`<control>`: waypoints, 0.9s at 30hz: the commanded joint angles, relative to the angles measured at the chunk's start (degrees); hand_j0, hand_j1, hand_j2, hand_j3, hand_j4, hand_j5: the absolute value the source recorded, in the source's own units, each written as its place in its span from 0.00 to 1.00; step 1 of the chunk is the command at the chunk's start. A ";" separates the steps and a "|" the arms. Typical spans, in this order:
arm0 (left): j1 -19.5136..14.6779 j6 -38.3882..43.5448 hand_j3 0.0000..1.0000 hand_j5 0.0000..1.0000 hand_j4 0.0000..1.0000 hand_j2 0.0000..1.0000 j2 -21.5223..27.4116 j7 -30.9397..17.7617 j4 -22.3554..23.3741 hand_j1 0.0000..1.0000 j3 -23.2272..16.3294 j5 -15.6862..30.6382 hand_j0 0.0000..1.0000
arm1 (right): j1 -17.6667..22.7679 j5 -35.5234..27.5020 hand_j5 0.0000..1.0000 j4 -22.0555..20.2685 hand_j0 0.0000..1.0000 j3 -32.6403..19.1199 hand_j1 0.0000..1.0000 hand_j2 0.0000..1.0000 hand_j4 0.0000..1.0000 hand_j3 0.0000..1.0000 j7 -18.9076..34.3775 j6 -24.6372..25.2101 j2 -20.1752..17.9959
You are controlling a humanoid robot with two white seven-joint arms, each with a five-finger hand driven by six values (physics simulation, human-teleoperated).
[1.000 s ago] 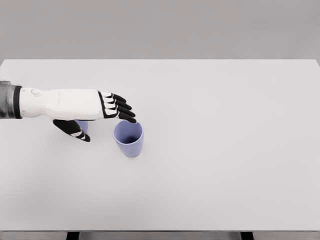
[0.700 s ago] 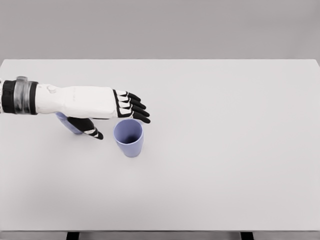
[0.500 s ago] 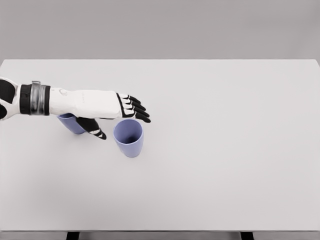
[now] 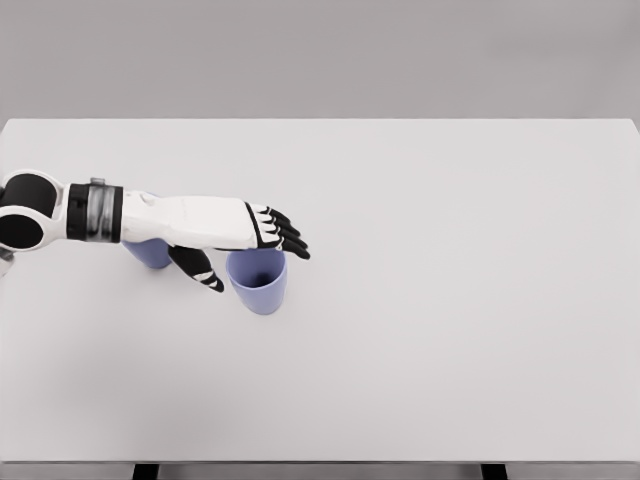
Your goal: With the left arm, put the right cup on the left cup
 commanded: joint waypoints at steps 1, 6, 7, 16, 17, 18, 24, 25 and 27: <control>-0.09 0.14 1.00 1.00 1.00 1.00 0.07 0.03 0.24 1.00 -0.01 0.37 1.00 | 0.00 0.05 1.00 0.02 1.00 0.00 1.00 1.00 1.00 1.00 0.02 -0.03 0.00; 0.09 0.14 1.00 1.00 1.00 1.00 -0.37 0.12 2.44 1.00 0.08 -1.03 1.00 | 0.00 0.05 1.00 0.02 1.00 0.00 1.00 1.00 1.00 1.00 0.02 -0.03 0.00; 0.26 0.14 1.00 1.00 1.00 1.00 -0.46 0.12 2.44 1.00 0.08 -1.12 1.00 | 0.00 0.14 1.00 0.02 1.00 0.00 1.00 1.00 1.00 1.00 0.02 -0.03 0.00; 1.58 0.14 1.00 1.00 1.00 1.00 -1.95 0.12 3.40 1.00 0.17 -1.91 1.00 | 0.00 0.14 1.00 0.02 1.00 0.00 1.00 1.00 1.00 1.00 0.02 -0.03 0.00; 1.67 0.14 1.00 1.00 1.00 1.00 -1.95 0.21 3.40 1.00 0.17 -2.00 1.00 | 0.00 0.14 1.00 0.02 1.00 0.00 1.00 1.00 1.00 1.00 0.02 -0.03 0.00; 1.67 0.14 1.00 1.00 1.00 1.00 -1.95 0.21 3.40 1.00 0.17 -2.00 1.00 | 0.00 0.05 1.00 0.02 1.00 0.00 1.00 1.00 1.00 1.00 0.02 -0.03 0.00; 1.67 0.14 1.00 1.00 1.00 1.00 -2.04 0.21 4.28 1.00 0.17 -2.35 1.00 | 0.00 0.05 1.00 0.02 1.00 0.00 1.00 1.00 1.00 1.00 0.02 -0.03 0.00; 1.58 0.14 1.00 1.00 1.00 1.00 -2.39 0.21 4.37 1.00 0.26 -2.70 1.00 | 0.00 0.05 1.00 0.02 1.00 0.00 1.00 1.00 1.00 1.00 0.02 -0.03 0.00; 1.67 0.14 1.00 1.00 1.00 1.00 -2.75 0.21 4.81 1.00 0.26 -3.23 1.00 | 0.00 0.14 1.00 0.02 1.00 0.00 1.00 1.00 1.00 1.00 0.02 -0.03 0.00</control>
